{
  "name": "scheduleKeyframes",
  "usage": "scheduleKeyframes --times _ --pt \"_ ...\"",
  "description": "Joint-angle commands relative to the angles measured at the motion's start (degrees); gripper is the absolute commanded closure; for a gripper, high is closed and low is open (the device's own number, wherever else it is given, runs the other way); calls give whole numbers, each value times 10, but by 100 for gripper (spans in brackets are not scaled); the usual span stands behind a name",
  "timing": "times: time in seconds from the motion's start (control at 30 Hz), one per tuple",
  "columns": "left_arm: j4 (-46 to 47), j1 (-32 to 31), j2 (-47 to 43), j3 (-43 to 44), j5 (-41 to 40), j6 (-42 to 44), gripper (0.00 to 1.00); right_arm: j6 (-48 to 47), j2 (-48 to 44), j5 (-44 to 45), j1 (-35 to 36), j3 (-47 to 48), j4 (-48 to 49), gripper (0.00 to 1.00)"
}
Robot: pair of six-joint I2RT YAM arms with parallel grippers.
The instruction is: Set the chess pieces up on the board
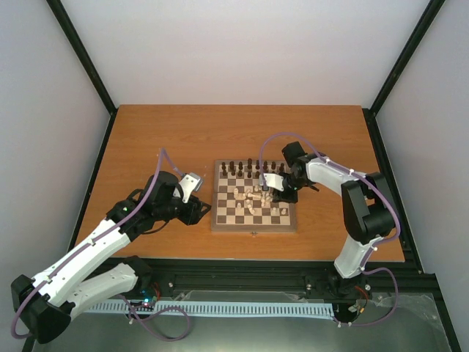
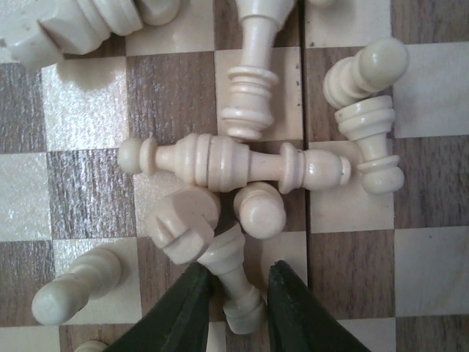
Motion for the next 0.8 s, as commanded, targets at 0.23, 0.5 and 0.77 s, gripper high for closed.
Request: scheduleKeyframes --times 0.23,0.5,0.77 --pt "7 -4 -4 3 3 10 43 6 -22 24 -7 -32 -13 88" --pt "8 -4 -11 3 8 10 43 18 -62 52 -7 -16 -51 91" --pt "9 -4 -18 3 10 10 43 35 -108 93 2 14 -97 91"
